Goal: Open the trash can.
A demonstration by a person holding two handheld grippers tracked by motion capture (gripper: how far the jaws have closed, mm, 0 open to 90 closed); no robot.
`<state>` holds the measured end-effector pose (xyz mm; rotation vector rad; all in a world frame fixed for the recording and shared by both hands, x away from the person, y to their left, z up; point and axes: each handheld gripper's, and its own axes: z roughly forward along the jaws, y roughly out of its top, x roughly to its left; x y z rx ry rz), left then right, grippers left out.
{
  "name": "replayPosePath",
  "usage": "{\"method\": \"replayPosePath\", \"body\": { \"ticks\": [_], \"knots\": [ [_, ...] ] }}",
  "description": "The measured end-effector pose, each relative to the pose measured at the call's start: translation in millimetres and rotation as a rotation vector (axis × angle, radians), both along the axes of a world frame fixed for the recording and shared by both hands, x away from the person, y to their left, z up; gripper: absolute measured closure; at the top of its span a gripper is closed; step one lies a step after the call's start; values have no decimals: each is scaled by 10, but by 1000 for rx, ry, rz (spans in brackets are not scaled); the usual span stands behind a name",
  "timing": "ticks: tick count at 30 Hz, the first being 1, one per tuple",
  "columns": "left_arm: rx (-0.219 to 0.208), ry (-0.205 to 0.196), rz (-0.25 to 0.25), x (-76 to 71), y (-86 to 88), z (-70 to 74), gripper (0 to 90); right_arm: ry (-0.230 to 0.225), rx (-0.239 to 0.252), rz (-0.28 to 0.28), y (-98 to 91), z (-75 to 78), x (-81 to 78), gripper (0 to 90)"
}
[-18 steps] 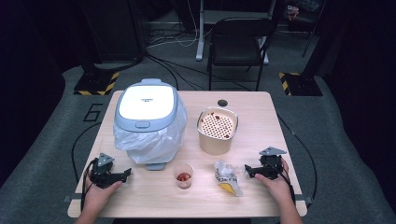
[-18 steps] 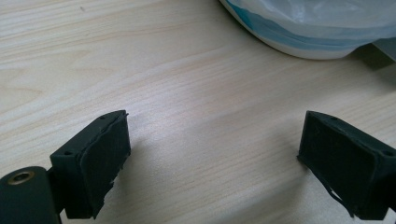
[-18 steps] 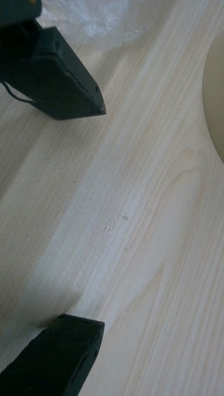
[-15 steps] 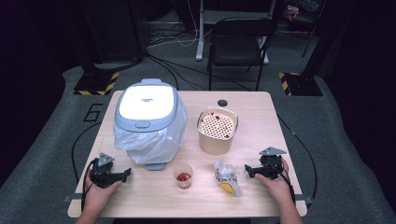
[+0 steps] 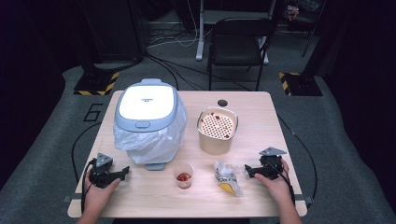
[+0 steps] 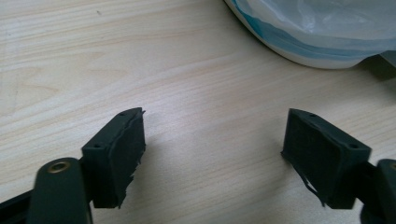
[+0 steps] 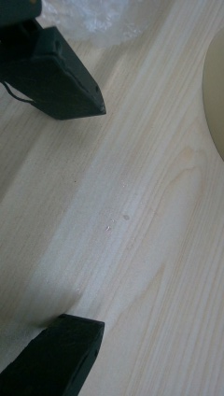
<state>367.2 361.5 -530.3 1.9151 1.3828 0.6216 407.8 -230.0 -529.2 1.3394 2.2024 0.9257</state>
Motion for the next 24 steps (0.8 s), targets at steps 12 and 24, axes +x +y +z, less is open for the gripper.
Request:
{"method": "replayPosePath", "body": {
  "ticks": [12,24],
  "knots": [
    [-18,-17,13,-2,38,5,400,0,0,0,0,0,0,0],
    [-81,-49,-81,-182,-96,388,710,0,0,0,0,0,0,0]
  ]
}}
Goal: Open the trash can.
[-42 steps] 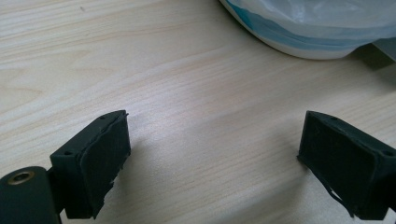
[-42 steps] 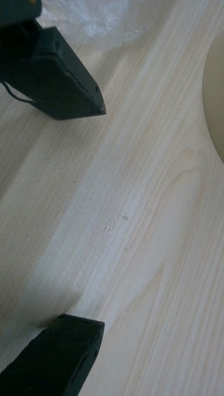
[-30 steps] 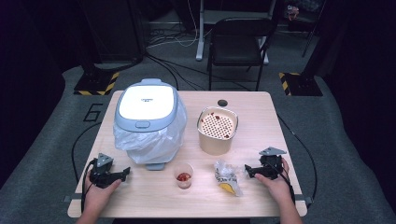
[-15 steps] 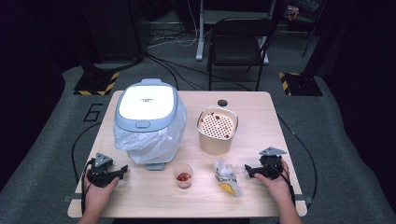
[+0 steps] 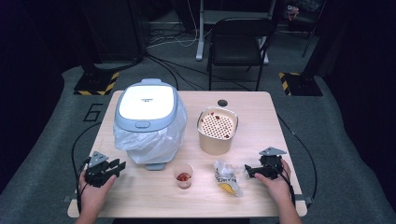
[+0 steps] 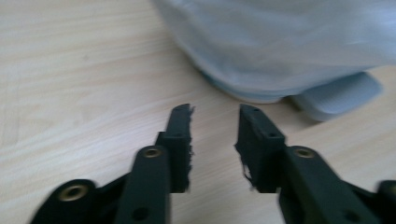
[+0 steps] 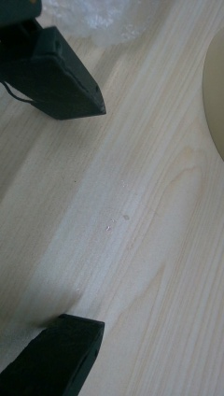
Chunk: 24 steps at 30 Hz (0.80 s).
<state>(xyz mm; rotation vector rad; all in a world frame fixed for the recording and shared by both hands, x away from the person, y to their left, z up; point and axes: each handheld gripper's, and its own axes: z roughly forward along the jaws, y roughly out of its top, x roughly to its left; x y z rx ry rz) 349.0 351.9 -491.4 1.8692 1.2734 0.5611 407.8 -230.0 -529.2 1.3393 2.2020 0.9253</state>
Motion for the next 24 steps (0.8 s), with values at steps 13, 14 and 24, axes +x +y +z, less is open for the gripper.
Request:
{"method": "replayPosePath", "body": {
  "ticks": [13,14,24],
  "knots": [
    [39,48,-173,33,-415,109,900,0,0,0,0,0,0,0],
    [33,43,-184,41,-445,107,900,0,0,0,0,0,0,0],
    [24,62,-269,102,-744,88,900,0,0,0,0,0,0,0]
  ]
}}
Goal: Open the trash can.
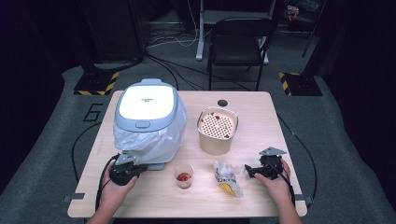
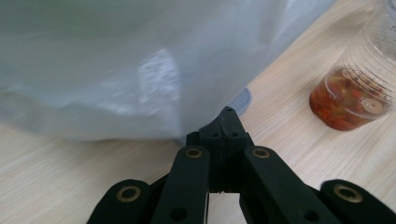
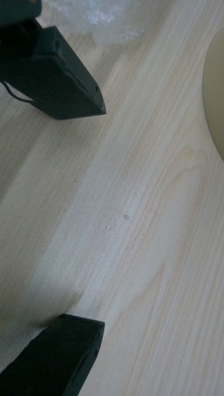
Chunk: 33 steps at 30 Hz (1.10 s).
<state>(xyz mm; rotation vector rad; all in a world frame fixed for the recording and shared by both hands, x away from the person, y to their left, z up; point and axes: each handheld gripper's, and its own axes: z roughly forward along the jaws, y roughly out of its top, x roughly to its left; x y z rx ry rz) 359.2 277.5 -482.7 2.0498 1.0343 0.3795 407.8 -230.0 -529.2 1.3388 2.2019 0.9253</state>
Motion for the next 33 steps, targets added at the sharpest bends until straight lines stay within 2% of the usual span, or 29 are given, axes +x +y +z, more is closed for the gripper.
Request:
{"method": "replayPosePath", "body": {
  "ticks": [2,3,4,5,6,9,11,13,17,19,22,23,24,27,28,29,30,31,33],
  "knots": [
    [13,-13,-2,18,-50,-4,900,0,0,0,0,0,0,0],
    [6,-18,-2,28,-71,-15,900,0,0,0,0,0,0,0],
    [-32,29,57,17,-146,-44,900,1,0,-1,0,0,-1,0],
    [-32,29,57,17,-146,-44,900,1,0,-1,0,0,-1,0],
    [-26,32,83,38,-189,-75,900,0,0,0,0,0,0,0],
    [-19,32,55,72,-219,-103,900,0,0,0,0,0,0,0],
    [7,25,39,88,-236,-121,900,1,0,-1,0,0,-1,0],
    [6,10,49,87,-244,-146,900,1,1,1,0,-1,1,0],
    [9,13,50,89,-253,-164,900,1,1,0,0,-1,0,0],
    [28,0,35,92,-262,-173,900,1,1,0,0,0,-1,0],
    [21,3,31,95,-254,-184,900,-17,4,-12,2,1,-25,41],
    [-4,7,38,97,-258,-195,900,-17,4,-12,2,1,-25,41],
    [-10,20,57,99,-256,-200,900,-17,4,-13,3,2,-28,43],
    [-3,7,58,92,-266,-224,900,-18,4,-14,4,1,-28,44],
    [9,1,45,93,-263,-227,900,-18,4,-16,4,2,-28,46],
    [0,6,62,95,-276,-247,900,-14,8,-26,11,6,-31,52],
    [-12,8,57,104,-272,-259,900,-13,8,-30,16,7,-30,52],
    [21,15,27,118,-245,-255,900,-14,8,-31,19,7,-29,52],
    [8,11,23,125,-249,-280,900,-11,8,-34,22,10,-27,52]
  ]
}}
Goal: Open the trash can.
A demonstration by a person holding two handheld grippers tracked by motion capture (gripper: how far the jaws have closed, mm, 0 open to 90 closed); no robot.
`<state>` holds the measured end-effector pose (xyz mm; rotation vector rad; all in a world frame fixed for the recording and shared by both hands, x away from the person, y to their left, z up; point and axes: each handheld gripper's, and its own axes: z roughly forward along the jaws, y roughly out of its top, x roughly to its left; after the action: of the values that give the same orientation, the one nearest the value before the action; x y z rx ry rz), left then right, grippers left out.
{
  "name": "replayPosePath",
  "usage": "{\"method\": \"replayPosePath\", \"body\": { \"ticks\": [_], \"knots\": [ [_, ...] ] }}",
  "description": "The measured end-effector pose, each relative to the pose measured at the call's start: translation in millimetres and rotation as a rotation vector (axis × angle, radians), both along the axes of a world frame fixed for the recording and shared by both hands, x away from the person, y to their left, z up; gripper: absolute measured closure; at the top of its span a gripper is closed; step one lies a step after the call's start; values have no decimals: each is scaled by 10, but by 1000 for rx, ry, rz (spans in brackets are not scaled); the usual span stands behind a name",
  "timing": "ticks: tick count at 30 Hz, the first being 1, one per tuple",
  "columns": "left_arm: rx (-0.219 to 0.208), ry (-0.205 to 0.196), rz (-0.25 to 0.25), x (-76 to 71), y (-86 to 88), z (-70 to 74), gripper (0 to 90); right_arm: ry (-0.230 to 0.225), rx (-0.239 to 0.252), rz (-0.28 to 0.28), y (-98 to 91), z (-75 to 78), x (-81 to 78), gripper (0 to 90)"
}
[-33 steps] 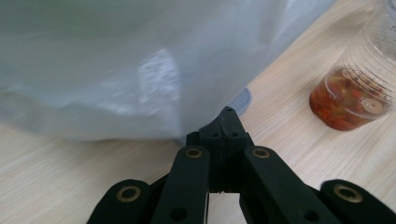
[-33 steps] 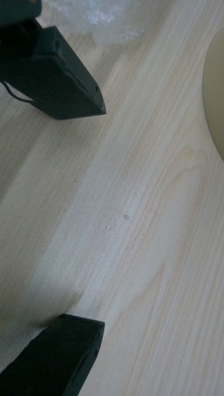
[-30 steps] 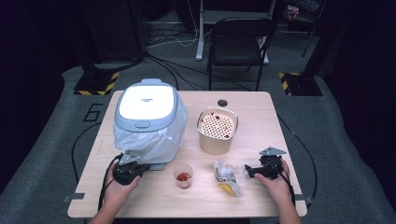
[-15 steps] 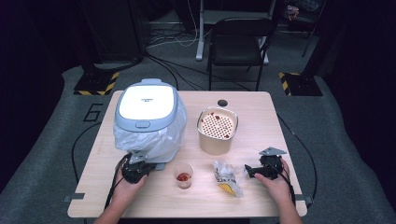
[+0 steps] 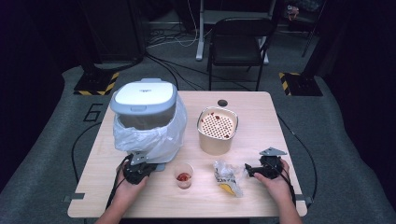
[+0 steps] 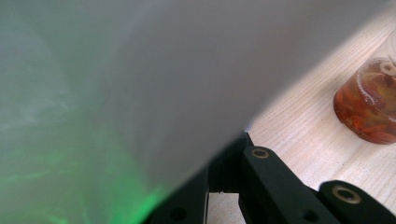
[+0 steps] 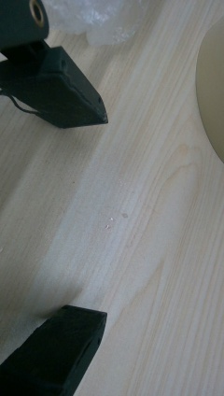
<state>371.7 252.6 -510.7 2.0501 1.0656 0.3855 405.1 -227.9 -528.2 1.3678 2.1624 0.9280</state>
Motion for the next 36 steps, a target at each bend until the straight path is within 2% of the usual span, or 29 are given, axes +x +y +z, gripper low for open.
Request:
{"method": "replayPosePath", "body": {
  "ticks": [1,2,3,6,7,8,12,13,16,18,19,20,21,22,24,26,27,28,30,31,36],
  "knots": [
    [-2,6,12,-3,-14,-13,900,2,-4,-1,-1,2,1,54],
    [35,-15,-9,6,-15,-23,900,-3,-6,6,-4,-1,1,56],
    [37,-27,-24,21,-4,-27,900,-3,-5,5,-5,0,-1,57],
    [30,-21,-24,33,16,-31,900,4,-3,4,-3,5,-4,68],
    [28,-15,-23,34,21,-29,900,4,-9,9,-10,10,-4,88],
    [23,-14,-25,32,25,-32,900,0,-3,20,-13,26,-15,153],
    [24,-11,-17,30,19,-30,900,-2,1,25,-20,27,-24,164],
    [25,-15,-21,31,20,-31,900,0,5,24,-15,38,-27,213],
    [6,-9,-12,19,3,-37,900,11,-1,31,-5,58,-28,243],
    [3,-1,-8,21,1,-33,900,9,-14,48,8,98,-33,256],
    [-11,8,13,12,-10,-33,900,2,-10,47,25,162,-50,286],
    [-11,8,13,12,-10,-33,900,2,-10,47,25,162,-50,286],
    [-16,10,14,18,-7,-36,900,8,3,55,31,229,-67,329],
    [-12,11,3,23,-1,-30,900,7,9,62,31,259,-75,330],
    [-19,17,14,19,-5,-31,900,13,10,58,50,327,-113,346],
    [-26,22,33,17,-10,-35,900,1,0,77,45,365,-127,354],
    [-20,25,37,17,-7,-33,900,-7,17,79,68,451,-185,377],
    [-20,25,37,17,-7,-33,900,-7,17,79,68,451,-185,377],
    [-17,24,30,19,-6,-31,900,-19,59,116,125,574,-270,404],
    [-5,27,27,18,-7,-25,900,-21,66,129,153,604,-294,414],
    [-12,23,26,17,-13,-29,900,-20,76,174,281,687,-346,423]
  ]
}}
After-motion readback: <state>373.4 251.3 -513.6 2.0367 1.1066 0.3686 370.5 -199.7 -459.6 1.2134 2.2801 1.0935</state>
